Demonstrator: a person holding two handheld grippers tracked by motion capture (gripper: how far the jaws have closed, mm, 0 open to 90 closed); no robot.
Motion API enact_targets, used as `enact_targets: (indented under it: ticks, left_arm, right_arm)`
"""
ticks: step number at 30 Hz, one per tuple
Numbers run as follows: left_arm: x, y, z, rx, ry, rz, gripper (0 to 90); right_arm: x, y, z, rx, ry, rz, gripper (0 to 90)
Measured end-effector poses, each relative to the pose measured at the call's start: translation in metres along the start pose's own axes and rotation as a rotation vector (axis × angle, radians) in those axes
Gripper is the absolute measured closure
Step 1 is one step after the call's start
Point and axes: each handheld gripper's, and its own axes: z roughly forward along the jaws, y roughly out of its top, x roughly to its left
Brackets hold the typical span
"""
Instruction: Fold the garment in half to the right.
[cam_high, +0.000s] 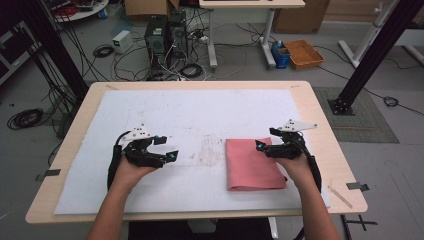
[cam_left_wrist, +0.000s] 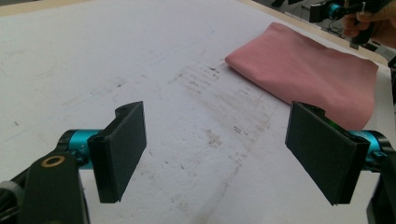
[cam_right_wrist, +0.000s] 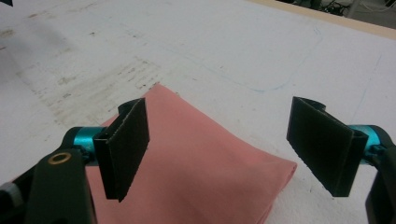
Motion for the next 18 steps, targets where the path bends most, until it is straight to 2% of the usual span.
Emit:
enact_targets:
  ticks: [6,18]
  left_arm:
    - [-0.0028,-0.0015,-0.0031,-0.004,-0.015,0.032,20.5]
    - [-0.0012,0.0011,-0.0043,-0.014,-0.01,0.033,20.5]
  right_arm:
    - [-0.0032,0.0,0.0017,-0.002,0.011,0.005,20.9]
    - [-0.0069,-0.0087,0.0034,0.031,0.01,0.017,20.9]
